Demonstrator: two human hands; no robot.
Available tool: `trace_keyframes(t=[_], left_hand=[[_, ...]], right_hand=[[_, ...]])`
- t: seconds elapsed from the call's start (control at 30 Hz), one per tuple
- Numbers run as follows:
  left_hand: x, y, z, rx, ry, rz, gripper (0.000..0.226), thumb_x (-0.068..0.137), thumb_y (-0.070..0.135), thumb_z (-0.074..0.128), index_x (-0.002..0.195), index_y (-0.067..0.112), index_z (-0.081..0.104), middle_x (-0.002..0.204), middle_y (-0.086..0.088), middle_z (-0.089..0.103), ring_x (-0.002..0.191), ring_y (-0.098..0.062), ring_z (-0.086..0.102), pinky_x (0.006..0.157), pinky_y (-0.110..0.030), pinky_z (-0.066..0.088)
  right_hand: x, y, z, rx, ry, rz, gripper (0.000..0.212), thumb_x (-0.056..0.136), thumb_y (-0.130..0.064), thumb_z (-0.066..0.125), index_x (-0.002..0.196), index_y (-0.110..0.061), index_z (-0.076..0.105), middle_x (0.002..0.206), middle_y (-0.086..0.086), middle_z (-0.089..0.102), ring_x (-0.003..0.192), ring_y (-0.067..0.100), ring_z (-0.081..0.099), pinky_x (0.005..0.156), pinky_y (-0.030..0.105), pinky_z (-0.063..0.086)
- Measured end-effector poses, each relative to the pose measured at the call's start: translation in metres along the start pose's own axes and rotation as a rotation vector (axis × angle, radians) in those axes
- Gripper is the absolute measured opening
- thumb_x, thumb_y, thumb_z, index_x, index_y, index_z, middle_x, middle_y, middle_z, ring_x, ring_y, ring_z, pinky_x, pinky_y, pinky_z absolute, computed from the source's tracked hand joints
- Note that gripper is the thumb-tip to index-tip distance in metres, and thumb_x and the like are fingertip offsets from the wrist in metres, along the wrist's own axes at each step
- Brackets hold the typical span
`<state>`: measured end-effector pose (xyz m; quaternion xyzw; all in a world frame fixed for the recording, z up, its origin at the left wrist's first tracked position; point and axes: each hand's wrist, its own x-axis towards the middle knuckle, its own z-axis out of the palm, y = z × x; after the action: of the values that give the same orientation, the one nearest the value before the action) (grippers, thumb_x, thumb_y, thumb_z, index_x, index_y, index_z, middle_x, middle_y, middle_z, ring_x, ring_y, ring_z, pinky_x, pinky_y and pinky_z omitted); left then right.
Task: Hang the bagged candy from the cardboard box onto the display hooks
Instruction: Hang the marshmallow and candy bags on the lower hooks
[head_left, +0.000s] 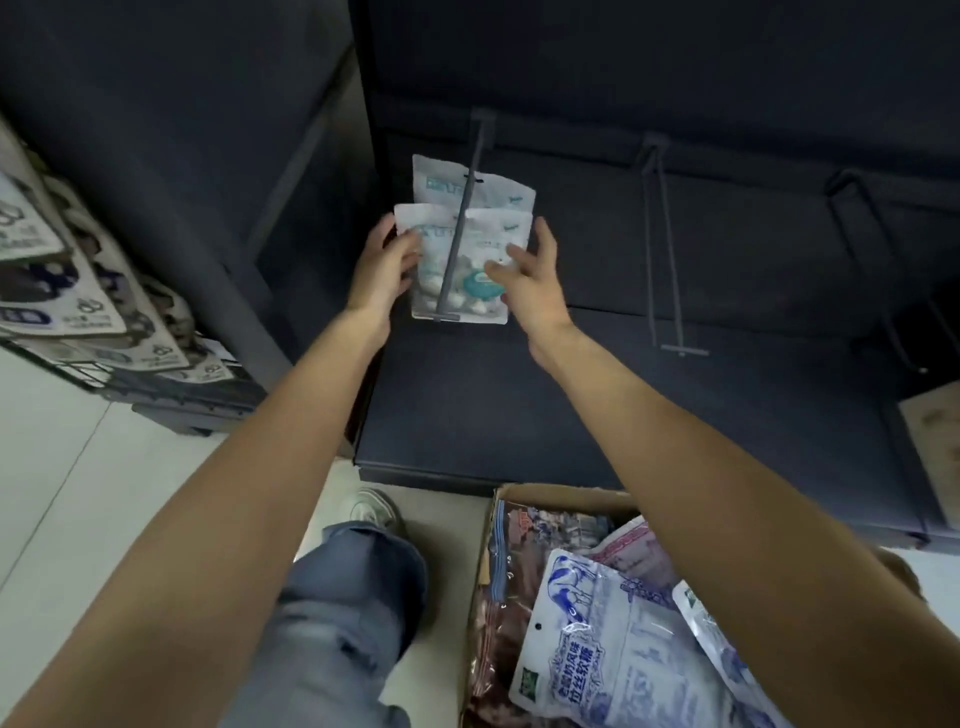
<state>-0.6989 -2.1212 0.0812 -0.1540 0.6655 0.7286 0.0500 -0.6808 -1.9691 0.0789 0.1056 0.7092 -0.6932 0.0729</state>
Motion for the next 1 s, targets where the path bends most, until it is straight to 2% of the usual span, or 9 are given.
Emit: trace_keyframes(t=[0.17,0.27,0.33,0.4,0.47,0.53,0.63,0.83,1.0], left_hand=[[-0.053,-0.052,0.005,0.018,0.159,-0.188,0.032,0.097,0.015,0.043,0.128,0.016,0.046,0.099,0.001,0.059,0.086,-0.009,0.056,0.08,-0.025,0.045],[-0.102,-0.097,0.023,0.277,0.033,-0.201,0.021,0.092,0.014,0.054,0.112,0.019,0.055,0.103,-0.004,0.063,0.076,-0.008,0.059,0.068,-0.023,0.045],[-0.141,-0.127,0.04,0.57,-0.157,-0.106,0.022,0.091,0.019,0.057,0.113,0.019,0.057,0.102,-0.001,0.065,0.088,-0.013,0.063,0.08,-0.03,0.048],[-0.18,-0.153,0.061,0.799,-0.352,-0.021,0.029,0.092,0.024,0.058,0.12,0.018,0.054,0.109,0.002,0.065,0.098,-0.015,0.061,0.09,-0.032,0.047],[-0.207,-0.178,0.081,0.993,-0.474,-0.004,0.045,0.091,0.033,0.059,0.132,0.018,0.046,0.127,-0.002,0.058,0.11,-0.018,0.058,0.096,-0.034,0.045],[-0.225,-0.201,0.093,1.148,-0.496,-0.02,0.062,0.09,0.039,0.06,0.142,0.017,0.034,0.141,-0.008,0.044,0.127,-0.025,0.046,0.101,-0.037,0.04],[-0.236,-0.228,0.098,1.069,-0.388,-0.143,0.073,0.086,0.035,0.067,0.144,0.012,0.03,0.146,-0.011,0.037,0.133,-0.028,0.038,0.104,-0.035,0.035],[-0.251,-0.256,0.091,0.992,-0.285,-0.478,0.068,0.089,0.033,0.063,0.145,0.018,0.028,0.137,-0.012,0.05,0.117,-0.032,0.054,0.097,-0.037,0.043],[-0.254,-0.253,0.078,0.974,-0.236,-0.293,0.052,0.087,0.025,0.067,0.13,0.02,0.038,0.112,-0.005,0.066,0.092,-0.024,0.064,0.076,-0.031,0.05]], right_hand=[[-0.082,0.039,-0.041,-0.338,-0.032,-0.139,0.033,0.094,-0.004,0.052,0.124,-0.015,0.058,0.118,-0.002,0.06,0.102,0.006,0.055,0.086,0.013,0.043],[-0.151,0.084,-0.088,-0.612,0.043,-0.17,0.023,0.091,-0.004,0.054,0.105,-0.014,0.069,0.101,-0.003,0.069,0.089,0.008,0.062,0.082,0.015,0.047],[-0.192,0.121,-0.13,-0.827,0.119,-0.118,0.021,0.091,-0.009,0.054,0.104,-0.014,0.07,0.099,0.002,0.07,0.084,0.015,0.064,0.076,0.021,0.045],[-0.223,0.157,-0.174,-1.039,0.183,-0.025,0.033,0.089,-0.021,0.05,0.117,-0.014,0.064,0.122,0.01,0.063,0.109,0.031,0.059,0.092,0.036,0.043],[-0.249,0.184,-0.208,-1.178,0.165,0.262,0.054,0.092,-0.036,0.052,0.142,-0.022,0.04,0.154,0.012,0.027,0.139,0.042,0.023,0.109,0.053,0.025],[-0.267,0.201,-0.229,-1.079,0.079,0.527,0.079,0.09,-0.048,0.057,0.152,-0.028,0.012,0.16,0.009,-0.005,0.145,0.041,-0.005,0.113,0.062,0.014],[-0.286,0.22,-0.23,-1.251,-0.112,0.52,0.098,0.084,-0.065,0.053,0.152,-0.031,-0.008,0.158,0.008,-0.021,0.144,0.04,-0.014,0.113,0.062,0.007],[-0.272,0.23,-0.236,-1.623,0.002,0.182,0.087,0.078,-0.065,0.059,0.146,-0.025,0.023,0.157,0.015,0.012,0.145,0.036,0.009,0.111,0.064,-0.001],[-0.252,0.228,-0.224,-1.647,-0.038,0.103,0.067,0.079,-0.05,0.066,0.13,-0.016,0.039,0.133,0.012,0.042,0.123,0.03,0.041,0.106,0.048,0.031]])
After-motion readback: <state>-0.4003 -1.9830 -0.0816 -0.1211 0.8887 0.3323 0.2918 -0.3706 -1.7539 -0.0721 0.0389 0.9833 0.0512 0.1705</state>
